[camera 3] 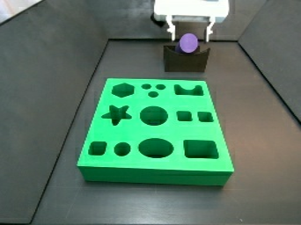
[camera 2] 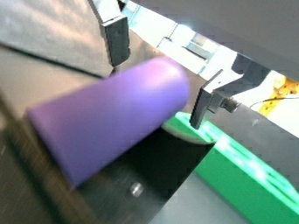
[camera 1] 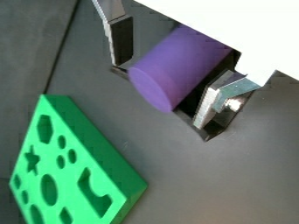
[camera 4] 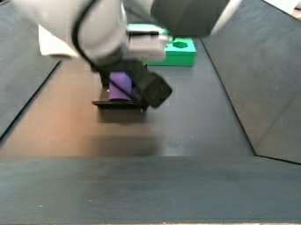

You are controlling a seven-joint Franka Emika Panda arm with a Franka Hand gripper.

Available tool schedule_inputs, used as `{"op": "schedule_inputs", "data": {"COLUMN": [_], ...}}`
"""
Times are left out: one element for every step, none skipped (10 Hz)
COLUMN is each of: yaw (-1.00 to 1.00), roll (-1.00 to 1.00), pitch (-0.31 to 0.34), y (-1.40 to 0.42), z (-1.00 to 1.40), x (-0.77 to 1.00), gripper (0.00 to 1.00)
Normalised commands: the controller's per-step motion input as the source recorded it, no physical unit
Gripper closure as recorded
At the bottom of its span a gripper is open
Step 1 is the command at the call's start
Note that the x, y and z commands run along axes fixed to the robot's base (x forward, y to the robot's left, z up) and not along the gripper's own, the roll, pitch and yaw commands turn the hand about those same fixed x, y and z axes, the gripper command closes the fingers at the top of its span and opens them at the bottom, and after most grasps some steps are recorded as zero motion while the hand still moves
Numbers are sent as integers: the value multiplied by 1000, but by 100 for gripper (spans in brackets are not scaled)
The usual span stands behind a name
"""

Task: Pick up the round object. Move up. Place the round object on the fixture. Regrasp the round object. Move to above the board. Insert the round object.
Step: Regrasp the round object.

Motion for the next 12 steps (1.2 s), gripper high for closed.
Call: {"op": "schedule_inputs", "data": {"yaw": [19, 15, 1, -13, -24, 20, 20, 19, 18, 17, 17, 17], "roll": [60, 57, 50, 47, 46, 1000, 1000, 1000, 1000, 1000, 1000, 1000], "pitch": [52, 63, 76, 85, 83, 55, 52, 38, 30, 26, 25, 27], "y": [-1, 1, 3, 6, 4, -794, -775, -618, -465, -299, -136, -42], "z": [1000, 976, 738, 494, 311, 905, 781, 590, 398, 193, 57, 50], "x": [-37, -37, -32, -29, -22, -136, -128, -135, -130, -97, -55, -25], "gripper": [0, 0, 0, 0, 0, 0, 0, 0, 0, 0, 0, 0]}}
